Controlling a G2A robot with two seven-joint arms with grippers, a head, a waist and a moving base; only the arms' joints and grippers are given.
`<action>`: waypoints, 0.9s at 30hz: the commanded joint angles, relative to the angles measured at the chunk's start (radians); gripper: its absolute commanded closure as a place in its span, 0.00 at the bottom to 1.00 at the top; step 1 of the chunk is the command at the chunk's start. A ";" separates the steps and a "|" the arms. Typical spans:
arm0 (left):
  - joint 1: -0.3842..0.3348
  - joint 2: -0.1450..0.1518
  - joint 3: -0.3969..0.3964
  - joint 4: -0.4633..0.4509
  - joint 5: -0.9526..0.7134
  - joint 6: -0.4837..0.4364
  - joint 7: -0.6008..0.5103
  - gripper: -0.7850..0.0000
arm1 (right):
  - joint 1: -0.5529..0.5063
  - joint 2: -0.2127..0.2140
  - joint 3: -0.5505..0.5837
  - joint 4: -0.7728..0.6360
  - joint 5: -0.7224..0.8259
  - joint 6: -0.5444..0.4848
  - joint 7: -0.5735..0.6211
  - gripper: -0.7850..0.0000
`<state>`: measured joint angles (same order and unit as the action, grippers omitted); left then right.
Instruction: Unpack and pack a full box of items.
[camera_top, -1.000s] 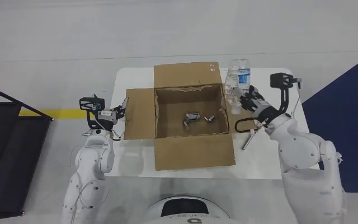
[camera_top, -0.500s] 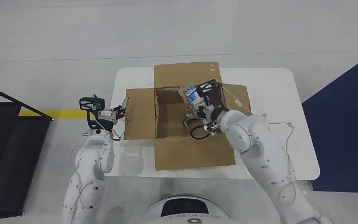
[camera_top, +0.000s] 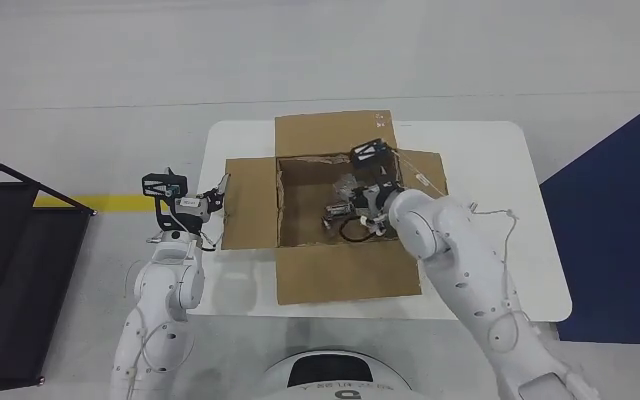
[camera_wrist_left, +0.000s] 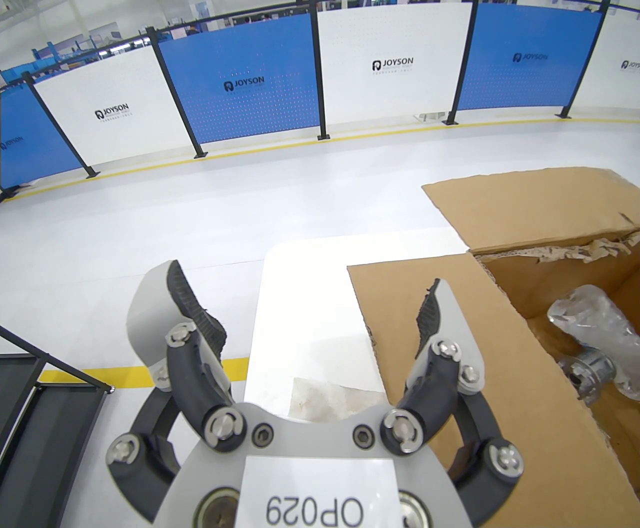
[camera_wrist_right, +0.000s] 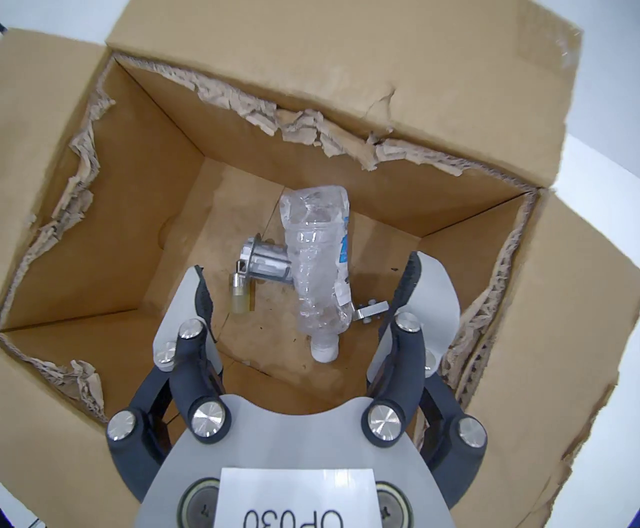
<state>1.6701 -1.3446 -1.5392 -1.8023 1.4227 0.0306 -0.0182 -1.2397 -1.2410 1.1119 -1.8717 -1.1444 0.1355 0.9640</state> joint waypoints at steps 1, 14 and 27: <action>0.000 0.000 0.000 0.000 0.000 0.000 0.000 0.00 | -0.049 0.007 0.074 -0.080 0.034 0.023 -0.046 0.00; 0.000 0.000 0.000 0.000 0.000 0.000 0.000 0.00 | -0.250 0.032 0.537 -0.046 0.297 0.206 -0.092 0.00; 0.000 0.000 0.000 0.000 0.000 0.000 0.000 0.00 | -0.099 0.044 0.407 0.249 -0.012 0.375 0.181 0.28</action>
<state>1.6701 -1.3446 -1.5392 -1.8023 1.4227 0.0306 -0.0182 -1.3528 -1.1969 1.5391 -1.6470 -1.1148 0.5044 1.1185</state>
